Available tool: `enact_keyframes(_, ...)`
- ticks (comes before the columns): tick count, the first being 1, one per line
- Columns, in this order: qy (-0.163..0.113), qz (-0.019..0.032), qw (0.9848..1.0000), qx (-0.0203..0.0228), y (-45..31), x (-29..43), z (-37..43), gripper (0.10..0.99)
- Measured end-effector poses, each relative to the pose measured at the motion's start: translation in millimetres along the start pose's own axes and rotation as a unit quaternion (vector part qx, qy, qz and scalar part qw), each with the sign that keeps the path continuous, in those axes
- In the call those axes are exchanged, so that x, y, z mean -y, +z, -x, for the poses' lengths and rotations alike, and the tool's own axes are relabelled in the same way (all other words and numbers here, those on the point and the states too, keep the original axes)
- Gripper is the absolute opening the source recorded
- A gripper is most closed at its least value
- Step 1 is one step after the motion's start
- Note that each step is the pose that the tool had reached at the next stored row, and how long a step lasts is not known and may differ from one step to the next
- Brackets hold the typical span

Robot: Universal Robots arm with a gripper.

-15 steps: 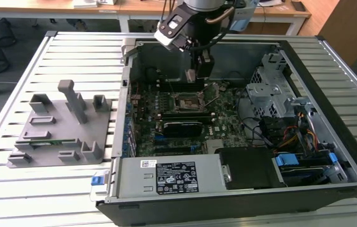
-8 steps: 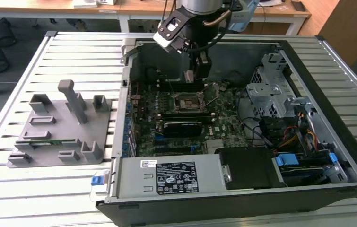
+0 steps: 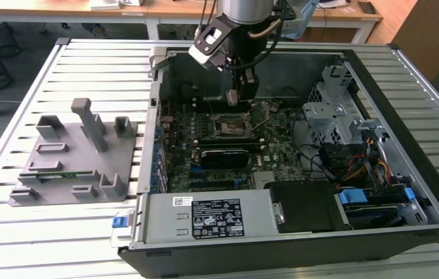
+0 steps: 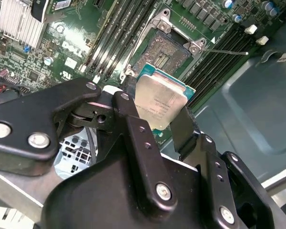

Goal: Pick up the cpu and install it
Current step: 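Place the cpu into insertion slot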

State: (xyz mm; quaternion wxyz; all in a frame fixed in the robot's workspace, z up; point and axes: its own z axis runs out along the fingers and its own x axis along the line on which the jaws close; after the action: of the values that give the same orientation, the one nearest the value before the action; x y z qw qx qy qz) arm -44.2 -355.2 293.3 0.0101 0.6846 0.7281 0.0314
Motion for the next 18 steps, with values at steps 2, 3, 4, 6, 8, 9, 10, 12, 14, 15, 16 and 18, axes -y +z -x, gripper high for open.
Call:
enact_keyframes(2, 0.0, 0.0, 1.0, 0.0, 2.8, 0.2, 0.1, 0.537)
enact_keyframes(3, 0.0, 0.0001, 1.0, -0.0001, 4.0, 0.2, 0.1, 0.537)
enact_keyframes(4, 0.0, 0.0001, 1.0, -0.0001, 5.2, 0.3, 0.1, 0.537)
enact_keyframes(6, 0.0, 0.0, 1.0, -0.0001, 7.3, 0.4, 0.2, 0.537)
enact_keyframes(8, 0.0, 0.0001, 1.0, -0.0001, 9.4, 0.5, 0.1, 0.537)
enact_keyframes(9, 0.0, 0.0, 1.0, 0.0, 11.8, 0.7, -0.1, 0.537)
enact_keyframes(10, 0.0, 0.0, 1.0, -0.0001, 16.5, 0.9, -0.6, 0.537)
enact_keyframes(12, 0.0, 0.0002, 1.0, 0.0, 18.4, 1.0, -0.5, 0.537)
enact_keyframes(14, 0.0, 0.0003, 1.0, -0.0001, 20.3, 1.1, -0.5, 0.537)
enact_keyframes(15, 0.0, 0.0003, 1.0, -0.0001, 21.3, 1.2, -0.5, 0.537)
enact_keyframes(16, 0.0, 0.0003, 1.0, -0.0001, 22.5, 1.3, -0.5, 0.537)
enact_keyframes(18, 0.0, 0.0003, 1.0, 0.0, 24.6, 1.4, -0.4, 0.537)
